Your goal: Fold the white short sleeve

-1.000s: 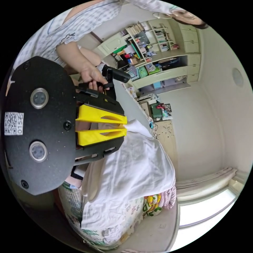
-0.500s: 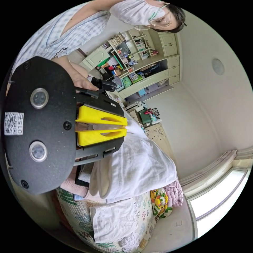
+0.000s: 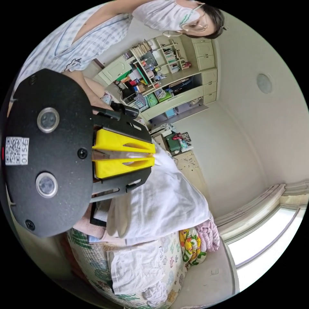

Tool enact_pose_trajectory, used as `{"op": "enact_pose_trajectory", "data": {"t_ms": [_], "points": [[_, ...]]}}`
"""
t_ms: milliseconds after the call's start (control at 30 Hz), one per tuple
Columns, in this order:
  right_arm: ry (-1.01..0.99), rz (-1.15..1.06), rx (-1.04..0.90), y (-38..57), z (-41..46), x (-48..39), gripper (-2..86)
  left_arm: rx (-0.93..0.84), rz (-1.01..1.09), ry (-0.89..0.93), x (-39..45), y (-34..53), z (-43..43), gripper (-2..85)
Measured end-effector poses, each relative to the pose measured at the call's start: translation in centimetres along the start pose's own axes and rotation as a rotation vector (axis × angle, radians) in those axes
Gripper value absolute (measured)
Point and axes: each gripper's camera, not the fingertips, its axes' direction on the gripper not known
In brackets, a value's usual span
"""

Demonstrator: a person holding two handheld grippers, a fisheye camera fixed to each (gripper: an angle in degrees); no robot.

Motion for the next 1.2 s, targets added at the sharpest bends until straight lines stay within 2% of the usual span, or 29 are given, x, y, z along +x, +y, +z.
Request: {"op": "enact_pose_trajectory", "data": {"t_ms": [100,267,367,533,667,767,800,900,1000,1100,1200], "points": [[-0.095,-0.076,0.057,-3.2,-0.6,-1.4,0.8,0.071,0.091,0.135,3.4,-3.1,-2.8,-0.6],[-0.321,-0.242,0.099,-8.8,1.6,-6.8,0.6,0.093,0.285,0.380,11.6,-8.3,-6.2,-0.8],[-0.481,-0.298,0.146,-10.5,3.0,-10.6,0.6,0.129,0.398,0.450,16.5,-10.0,-10.3,-0.7],[-0.763,-0.241,0.189,-10.6,7.0,-14.5,0.5,0.222,0.488,0.507,20.6,-10.9,-19.1,-0.7],[-0.857,-0.187,0.162,-8.8,11.8,-17.8,0.4,0.323,0.536,0.408,22.0,-9.7,-27.4,-0.7],[-0.872,-0.057,0.092,-7.5,16.8,-18.3,0.5,0.385,0.496,0.279,21.0,-9.3,-33.1,-0.7],[-0.838,0.044,0.058,-7.2,19.3,-17.8,0.5,0.383,0.458,0.203,20.2,-9.5,-35.0,-0.7],[-0.694,0.133,-0.018,-7.0,25.9,-16.6,0.4,0.374,0.290,0.038,16.6,-11.1,-39.4,-0.8],[-0.590,0.162,-0.063,-8.1,31.0,-15.2,0.3,0.444,0.180,-0.023,14.0,-12.7,-44.2,-0.8],[-0.445,0.096,-0.010,-10.2,33.0,-14.7,0.3,0.440,0.180,-0.175,14.8,-14.8,-47.4,-0.8],[-0.429,0.067,0.057,-11.0,33.0,-14.1,0.4,0.484,0.227,-0.226,16.4,-15.1,-49.9,-0.7]]}}
